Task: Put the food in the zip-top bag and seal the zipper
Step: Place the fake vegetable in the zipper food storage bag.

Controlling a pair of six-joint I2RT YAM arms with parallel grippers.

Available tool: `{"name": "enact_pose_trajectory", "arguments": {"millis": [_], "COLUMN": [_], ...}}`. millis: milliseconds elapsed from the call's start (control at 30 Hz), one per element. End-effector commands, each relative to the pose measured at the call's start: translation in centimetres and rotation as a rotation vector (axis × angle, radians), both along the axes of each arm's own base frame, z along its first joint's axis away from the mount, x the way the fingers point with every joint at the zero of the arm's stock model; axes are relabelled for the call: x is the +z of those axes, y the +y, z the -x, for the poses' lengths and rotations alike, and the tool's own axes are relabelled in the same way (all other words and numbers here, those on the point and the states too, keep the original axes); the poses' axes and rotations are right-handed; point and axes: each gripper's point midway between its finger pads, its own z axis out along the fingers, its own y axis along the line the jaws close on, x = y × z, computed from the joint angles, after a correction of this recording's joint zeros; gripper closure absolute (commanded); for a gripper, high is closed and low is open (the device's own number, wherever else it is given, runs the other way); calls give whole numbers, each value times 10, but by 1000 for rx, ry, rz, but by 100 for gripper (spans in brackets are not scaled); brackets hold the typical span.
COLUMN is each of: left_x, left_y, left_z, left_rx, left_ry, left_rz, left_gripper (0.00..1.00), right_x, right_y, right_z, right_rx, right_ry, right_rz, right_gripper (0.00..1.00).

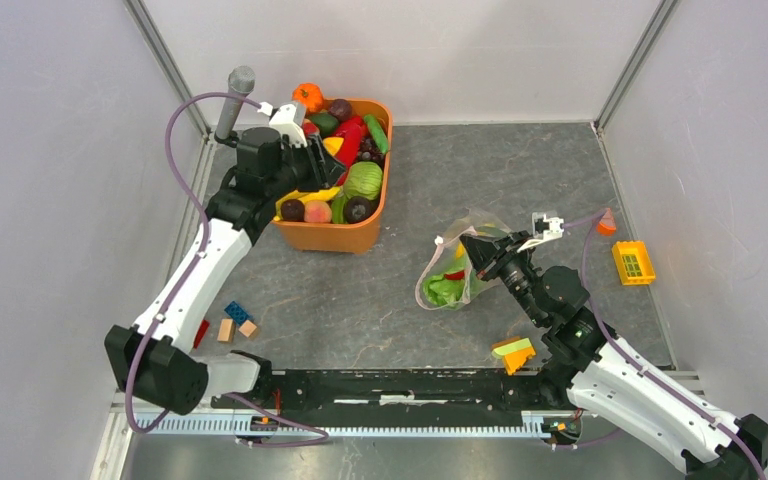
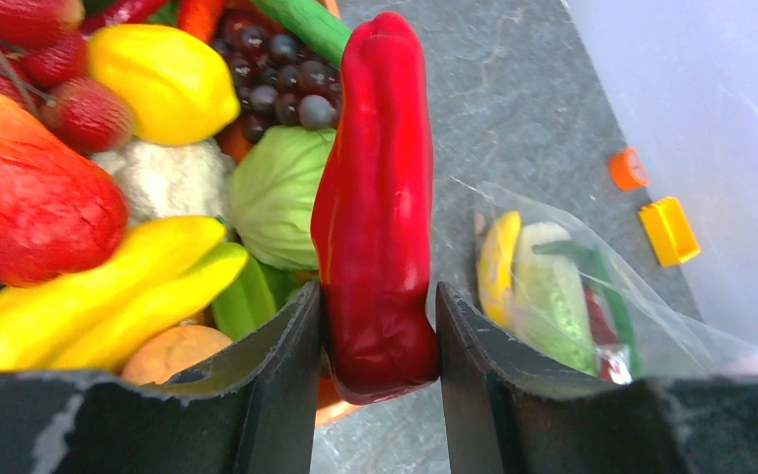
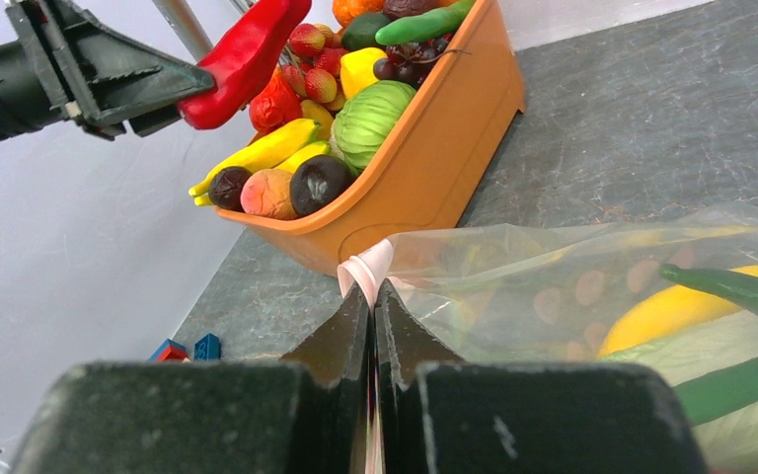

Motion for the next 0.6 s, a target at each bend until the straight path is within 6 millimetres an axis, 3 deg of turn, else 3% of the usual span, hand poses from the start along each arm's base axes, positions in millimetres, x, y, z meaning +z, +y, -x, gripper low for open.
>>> {"name": "enact_pose_trajectory", "arguments": {"millis": [0,233,567], "left_x": [32,26,-20], "left_y": [-13,-28,-53], "left_z": [30,87,179], "left_rx": [-95,-280,-607], "left_ry": [-66,-19,147], "left_rz": [109,163,47], "left_gripper": [79,79,80], "right_x": [20,19,18], "right_y": [1,1,2], "right_z": [0,-1,-2], "right_rx": [3,-1,-4], "right_ry": [-40,-39,-30], "right_rz": [-58,-63,-60], "right_gripper": [94,94,94]}}
